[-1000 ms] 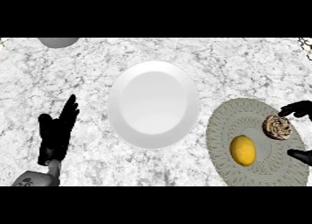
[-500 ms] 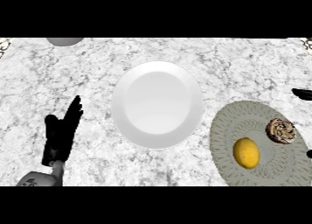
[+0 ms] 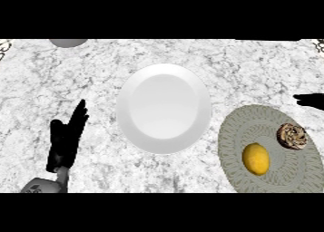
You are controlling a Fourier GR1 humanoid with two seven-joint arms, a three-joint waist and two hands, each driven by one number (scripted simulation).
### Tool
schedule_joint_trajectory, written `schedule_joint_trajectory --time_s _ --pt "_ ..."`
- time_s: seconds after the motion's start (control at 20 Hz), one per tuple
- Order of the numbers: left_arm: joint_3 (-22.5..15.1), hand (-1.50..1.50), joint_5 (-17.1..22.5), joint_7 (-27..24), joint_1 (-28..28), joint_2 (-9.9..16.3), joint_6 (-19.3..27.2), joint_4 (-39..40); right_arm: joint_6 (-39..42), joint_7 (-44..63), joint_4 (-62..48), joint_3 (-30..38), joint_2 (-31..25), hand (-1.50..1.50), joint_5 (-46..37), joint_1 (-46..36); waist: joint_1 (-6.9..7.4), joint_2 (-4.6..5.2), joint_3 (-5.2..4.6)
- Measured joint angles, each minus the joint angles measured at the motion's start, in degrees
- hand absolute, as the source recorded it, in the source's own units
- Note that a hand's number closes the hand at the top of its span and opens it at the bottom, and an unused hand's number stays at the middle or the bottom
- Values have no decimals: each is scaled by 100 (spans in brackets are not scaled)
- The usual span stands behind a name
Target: Pick the cupcake from the placemat and place it in the plate
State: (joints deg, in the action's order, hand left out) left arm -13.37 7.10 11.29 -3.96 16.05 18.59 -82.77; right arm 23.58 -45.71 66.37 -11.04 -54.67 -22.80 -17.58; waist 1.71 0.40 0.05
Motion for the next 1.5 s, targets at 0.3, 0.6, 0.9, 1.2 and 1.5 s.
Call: schedule_joint_trajectory --time_s 0.3,0.6,0.9,1.2,1.5 --pt "102 0 -23 -79 27 -34 -87 59 -100 -23 -578 -628 202 -150 -659 -490 -30 -11 0" --pt "160 0 -122 -55 174 -110 -87 -75 -205 -171 -1211 -859 449 -150 -1078 -905 -67 -22 -3" --pt "286 0 -179 13 104 -113 -190 -38 -362 -315 -1685 -1056 729 -150 -1409 -1143 -82 -19 -2" --pt "349 0 -260 -3 253 -150 -274 -154 -472 -438 -2060 -1092 923 -150 -1613 -1275 -98 -26 -2" --pt "462 0 -296 55 285 -193 -383 -173 -526 -404 -2151 -1096 1109 -150 -1793 -1262 -119 -33 -5"
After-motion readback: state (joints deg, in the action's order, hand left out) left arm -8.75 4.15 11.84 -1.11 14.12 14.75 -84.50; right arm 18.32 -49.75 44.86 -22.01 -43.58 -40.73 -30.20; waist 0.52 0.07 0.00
